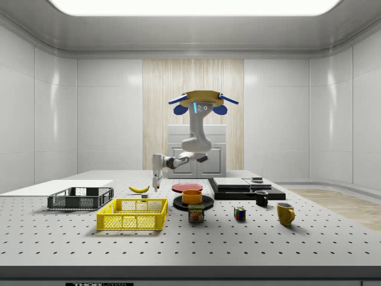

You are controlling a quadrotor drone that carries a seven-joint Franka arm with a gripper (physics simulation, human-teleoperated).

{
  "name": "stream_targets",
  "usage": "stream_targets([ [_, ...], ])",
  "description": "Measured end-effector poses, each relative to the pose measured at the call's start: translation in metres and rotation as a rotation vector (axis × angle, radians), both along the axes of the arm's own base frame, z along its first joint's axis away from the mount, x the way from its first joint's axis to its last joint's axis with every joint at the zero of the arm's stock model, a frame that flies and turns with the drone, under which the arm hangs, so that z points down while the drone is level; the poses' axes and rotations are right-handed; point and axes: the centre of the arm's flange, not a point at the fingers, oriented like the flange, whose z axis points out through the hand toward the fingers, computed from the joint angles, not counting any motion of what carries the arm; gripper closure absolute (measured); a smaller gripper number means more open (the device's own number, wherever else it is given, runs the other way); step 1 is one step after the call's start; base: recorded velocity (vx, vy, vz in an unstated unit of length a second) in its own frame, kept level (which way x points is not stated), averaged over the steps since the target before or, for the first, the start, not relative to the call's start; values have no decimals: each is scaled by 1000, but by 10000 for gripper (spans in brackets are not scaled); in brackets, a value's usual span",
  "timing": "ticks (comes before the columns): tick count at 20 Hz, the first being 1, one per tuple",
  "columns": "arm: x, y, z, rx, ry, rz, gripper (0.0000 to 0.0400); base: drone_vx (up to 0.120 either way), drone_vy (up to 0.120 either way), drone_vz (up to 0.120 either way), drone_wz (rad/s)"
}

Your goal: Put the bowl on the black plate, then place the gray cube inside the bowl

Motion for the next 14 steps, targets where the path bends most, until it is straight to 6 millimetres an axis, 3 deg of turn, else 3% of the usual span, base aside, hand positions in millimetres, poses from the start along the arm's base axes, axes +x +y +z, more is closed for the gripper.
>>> stream_targets([
  [2, 0, 0, 0, 0, 0, 0, 0, 120, -60, 0, 0],
  [6, 0, 0, 0, 0, 0, 0, 0, 120, 0, -90, 0],
  [9, 0, 0, 0, 0, 0, 0, 0, 120, -80, 0, 0],
  [14, 0, 0, 0, 0, 0, 0, 0, 80, 0, 0, 0],
])
